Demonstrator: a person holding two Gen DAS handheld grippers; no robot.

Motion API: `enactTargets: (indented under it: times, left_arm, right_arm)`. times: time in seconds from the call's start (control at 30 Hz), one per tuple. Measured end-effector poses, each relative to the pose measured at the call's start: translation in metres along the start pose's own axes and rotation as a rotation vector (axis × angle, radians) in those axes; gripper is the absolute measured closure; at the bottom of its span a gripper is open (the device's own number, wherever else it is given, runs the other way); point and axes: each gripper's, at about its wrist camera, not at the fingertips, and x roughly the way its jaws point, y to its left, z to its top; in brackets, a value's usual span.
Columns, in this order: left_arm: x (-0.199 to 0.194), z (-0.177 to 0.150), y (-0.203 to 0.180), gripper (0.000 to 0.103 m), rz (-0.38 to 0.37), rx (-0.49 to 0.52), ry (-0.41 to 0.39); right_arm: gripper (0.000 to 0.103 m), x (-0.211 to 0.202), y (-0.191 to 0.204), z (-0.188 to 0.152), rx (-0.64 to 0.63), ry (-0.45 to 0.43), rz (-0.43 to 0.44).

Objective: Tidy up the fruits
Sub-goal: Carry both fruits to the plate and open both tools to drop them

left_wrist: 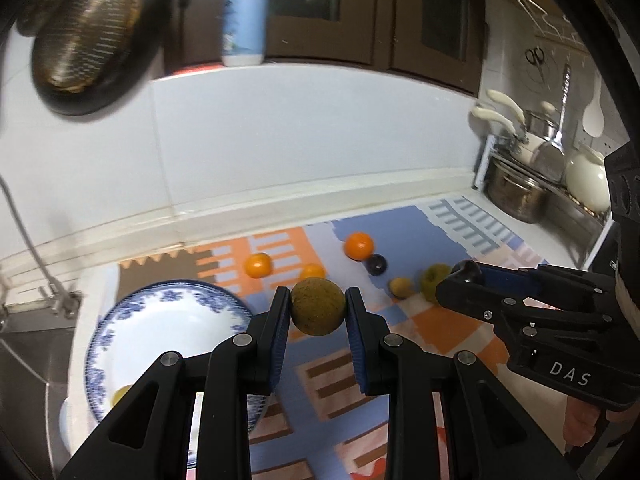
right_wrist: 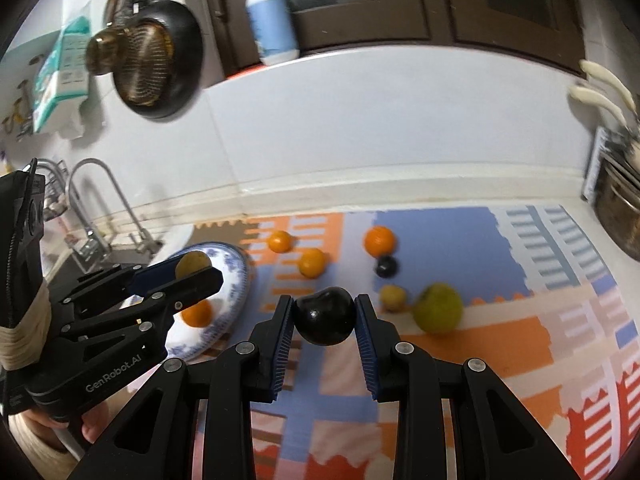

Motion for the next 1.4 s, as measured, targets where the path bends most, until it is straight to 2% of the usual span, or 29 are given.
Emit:
enactTargets:
  times: [0.37,0.7,1.07,1.27,1.4]
  left_arm:
    - [-0.030,-0.008,0.042,0.076,0.127,-0.061,-0.032]
    - [-0.042,-0.025,0.082,0.076,0.218,-0.129,-0.004]
    - [-0.018,-0.039,0.128,0.076,0.231,-0.192,0.102]
    - [0.004,-0.045,0.147,0.076,0.242,-0.203,0.165]
    - [0.017,-0.047,0.156,0.076,0.252,-0.207,0.194]
  right_arm:
    - [0.071,0.016,0.046,0.018,-0.101,-0.008,0.126]
    - [0.071,0.047,0.090,0.026,-0.177,0.042,0.225]
    - [0.071,0.093,0.125,0.031,-0.249,0.121,0.248]
    - [0.071,0.126,0.134,0.031,-0.256,0.196,0.249]
    - [0.071,0.151,0.131,0.029,-0.212,0.268,0.264]
